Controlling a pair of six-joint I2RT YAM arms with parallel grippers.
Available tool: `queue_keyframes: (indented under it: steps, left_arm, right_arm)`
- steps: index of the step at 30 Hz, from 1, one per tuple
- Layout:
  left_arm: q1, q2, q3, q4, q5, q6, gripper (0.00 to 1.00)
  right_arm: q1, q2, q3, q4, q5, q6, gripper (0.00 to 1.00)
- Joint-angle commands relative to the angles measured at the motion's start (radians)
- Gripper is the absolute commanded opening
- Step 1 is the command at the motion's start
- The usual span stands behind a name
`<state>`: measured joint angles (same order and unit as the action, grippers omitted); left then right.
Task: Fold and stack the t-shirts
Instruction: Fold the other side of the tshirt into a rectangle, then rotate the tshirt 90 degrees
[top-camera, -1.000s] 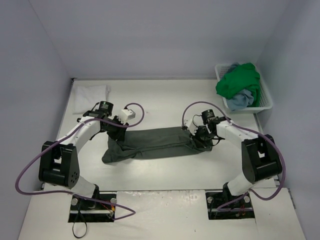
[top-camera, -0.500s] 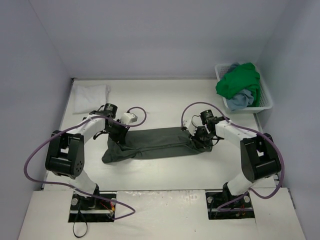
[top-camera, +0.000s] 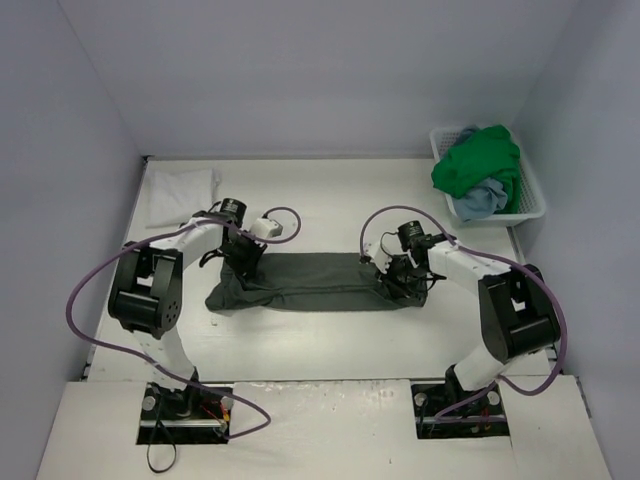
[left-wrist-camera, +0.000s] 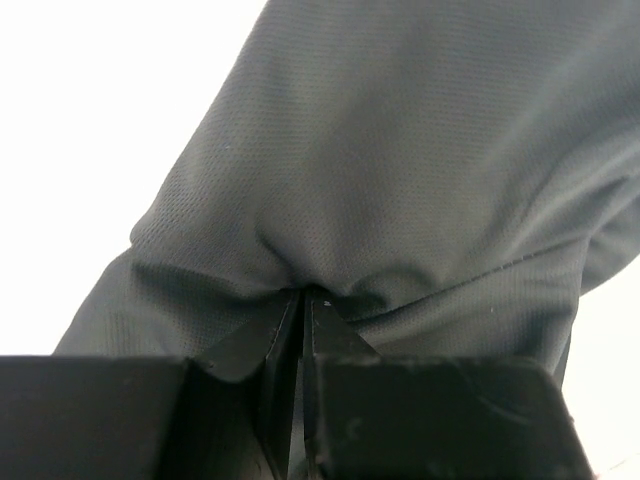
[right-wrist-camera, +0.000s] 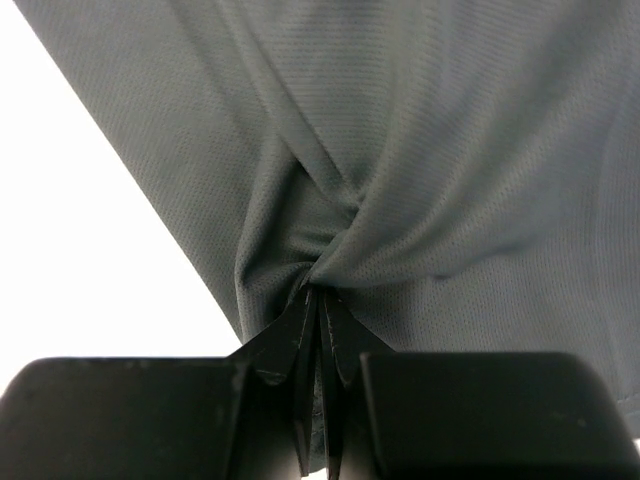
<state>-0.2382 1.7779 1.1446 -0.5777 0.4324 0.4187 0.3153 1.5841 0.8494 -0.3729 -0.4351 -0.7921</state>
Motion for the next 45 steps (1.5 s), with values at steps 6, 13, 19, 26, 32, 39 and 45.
queue_keyframes:
  steps: [6, 13, 19, 26, 32, 39, 45]
  left_arm:
    - [-0.019, 0.208, 0.315, 0.003, -0.142, -0.001, 0.01]
    - [-0.032, 0.428, 0.68, -0.099, -0.08, -0.087, 0.29]
    - [-0.081, 0.632, 0.995, -0.276, -0.003, -0.112, 0.52]
    - [-0.199, 0.785, 1.239, -0.358, -0.058, -0.11, 0.58]
    - [-0.208, 0.623, 1.123, -0.234, -0.11, -0.149, 0.68]
    - [-0.208, 0.396, 0.94, -0.101, -0.217, -0.133, 0.79]
    - [-0.208, 0.259, 0.899, -0.069, -0.244, -0.138, 0.82]
  right_arm:
    - [0.129, -0.07, -0.042, -0.021, -0.004, 0.014, 0.01]
    - [0.304, -0.133, -0.047, -0.027, 0.009, 0.079, 0.01]
    - [0.464, -0.136, -0.006, -0.029, 0.007, 0.146, 0.01]
    - [0.581, -0.085, 0.056, -0.015, 0.024, 0.178, 0.01]
    - [0.567, -0.143, 0.059, 0.009, 0.073, 0.189, 0.01]
    - [0.467, -0.211, 0.077, 0.042, 0.124, 0.214, 0.01]
    - [0.415, -0.269, 0.083, 0.031, 0.131, 0.226, 0.01]
